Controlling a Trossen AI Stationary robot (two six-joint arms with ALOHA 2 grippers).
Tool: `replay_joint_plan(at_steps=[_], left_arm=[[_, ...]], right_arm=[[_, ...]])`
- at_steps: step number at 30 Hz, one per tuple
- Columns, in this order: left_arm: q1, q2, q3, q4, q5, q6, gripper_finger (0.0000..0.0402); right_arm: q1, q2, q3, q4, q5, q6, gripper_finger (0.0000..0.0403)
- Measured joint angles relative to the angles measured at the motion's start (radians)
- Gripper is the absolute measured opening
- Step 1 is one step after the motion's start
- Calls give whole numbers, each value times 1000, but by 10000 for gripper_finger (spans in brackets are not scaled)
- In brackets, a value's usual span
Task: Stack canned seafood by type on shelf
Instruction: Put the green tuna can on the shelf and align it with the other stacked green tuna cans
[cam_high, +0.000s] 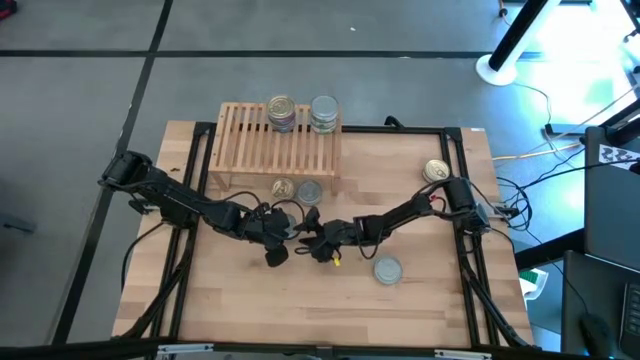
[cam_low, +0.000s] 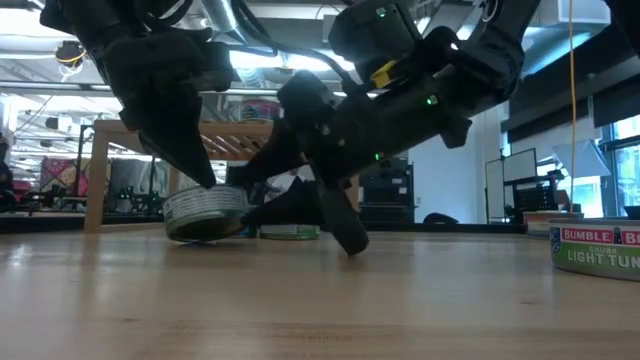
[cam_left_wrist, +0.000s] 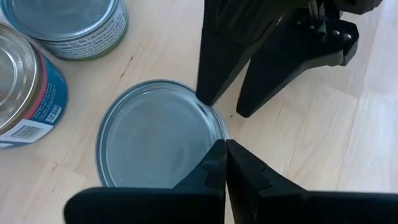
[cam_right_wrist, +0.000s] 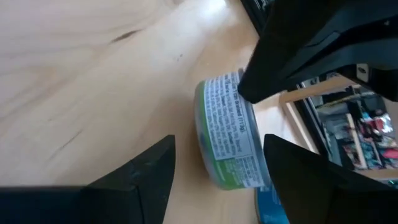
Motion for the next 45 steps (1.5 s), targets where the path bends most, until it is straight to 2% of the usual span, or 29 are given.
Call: replay_joint_plan(at_steps=[3, 33, 38, 45], left_arm=[[0, 0, 0, 0, 0, 0, 1], [0, 0, 1, 62, 1, -6, 1], [0, 0, 1, 97, 1, -6, 1], [0, -2, 1, 119, 2, 21, 1]], right_arm=[[0, 0, -1, 12, 35, -2, 243], [-1, 2, -3, 40, 35, -55, 242], [-1, 2, -3, 36, 35, -54, 216], [-1, 2, -3, 33, 34, -56, 146]])
